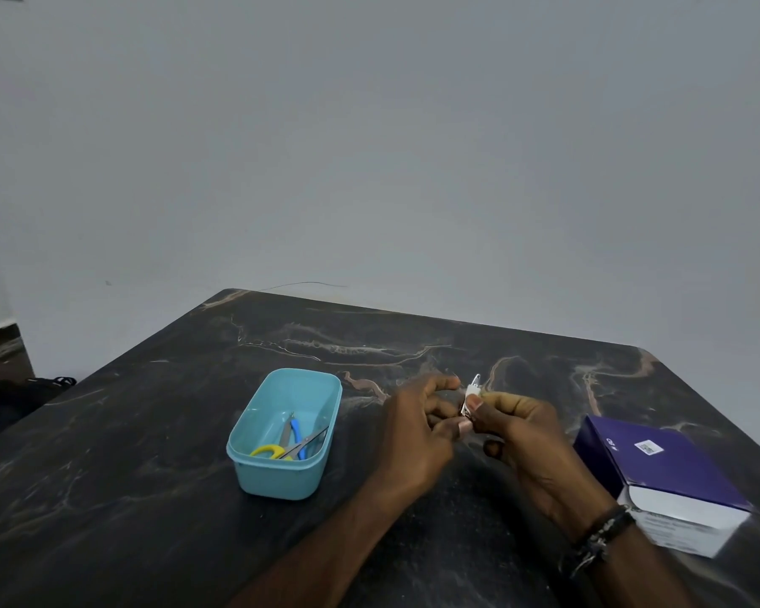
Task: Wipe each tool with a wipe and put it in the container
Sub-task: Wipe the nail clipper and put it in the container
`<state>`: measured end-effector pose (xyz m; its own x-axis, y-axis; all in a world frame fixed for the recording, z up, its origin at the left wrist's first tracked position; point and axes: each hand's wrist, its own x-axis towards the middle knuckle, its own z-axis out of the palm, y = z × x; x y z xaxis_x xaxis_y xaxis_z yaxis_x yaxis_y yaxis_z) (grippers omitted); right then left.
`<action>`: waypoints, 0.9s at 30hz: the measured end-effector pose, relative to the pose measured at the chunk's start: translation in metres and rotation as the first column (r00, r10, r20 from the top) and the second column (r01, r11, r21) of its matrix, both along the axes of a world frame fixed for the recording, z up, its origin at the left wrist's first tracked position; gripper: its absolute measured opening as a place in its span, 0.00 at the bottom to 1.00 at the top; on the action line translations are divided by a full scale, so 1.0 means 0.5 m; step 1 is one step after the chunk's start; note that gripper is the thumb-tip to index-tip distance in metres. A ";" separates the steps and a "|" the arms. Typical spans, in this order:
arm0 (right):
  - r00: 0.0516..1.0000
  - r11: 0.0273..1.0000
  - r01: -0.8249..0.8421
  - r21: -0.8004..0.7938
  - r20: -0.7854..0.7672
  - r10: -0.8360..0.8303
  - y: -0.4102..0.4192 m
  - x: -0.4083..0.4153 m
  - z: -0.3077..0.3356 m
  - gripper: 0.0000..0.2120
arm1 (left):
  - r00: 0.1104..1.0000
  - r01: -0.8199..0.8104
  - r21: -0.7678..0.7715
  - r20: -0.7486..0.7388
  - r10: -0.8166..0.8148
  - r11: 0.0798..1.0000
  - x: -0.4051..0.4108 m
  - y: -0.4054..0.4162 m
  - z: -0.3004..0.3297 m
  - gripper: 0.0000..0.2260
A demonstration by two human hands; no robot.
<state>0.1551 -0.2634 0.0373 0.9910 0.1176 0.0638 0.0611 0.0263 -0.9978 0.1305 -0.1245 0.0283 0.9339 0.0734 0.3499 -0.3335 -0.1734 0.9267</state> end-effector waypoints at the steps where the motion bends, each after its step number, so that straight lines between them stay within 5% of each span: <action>1: 1.000 1.000 -0.007 -0.001 -0.006 0.007 -0.001 0.000 0.000 0.10 | 1.000 0.001 0.003 0.002 -0.001 1.000 -0.001 0.000 0.000 0.19; 9: 0.993 0.992 0.118 0.043 -0.006 -0.118 -0.006 0.007 0.002 0.09 | 0.998 0.057 0.045 -0.016 -0.057 0.997 -0.004 -0.006 -0.002 0.18; 17: 0.996 0.997 -0.065 -0.042 -0.066 0.062 0.000 -0.005 0.008 0.14 | 0.999 -0.026 0.078 0.032 0.023 0.997 0.007 0.008 -0.008 0.20; 27: 0.995 0.994 0.078 0.072 -0.062 -0.073 -0.005 -0.003 0.012 0.11 | 0.993 0.073 0.119 0.082 -0.083 0.990 -0.005 -0.001 -0.005 0.23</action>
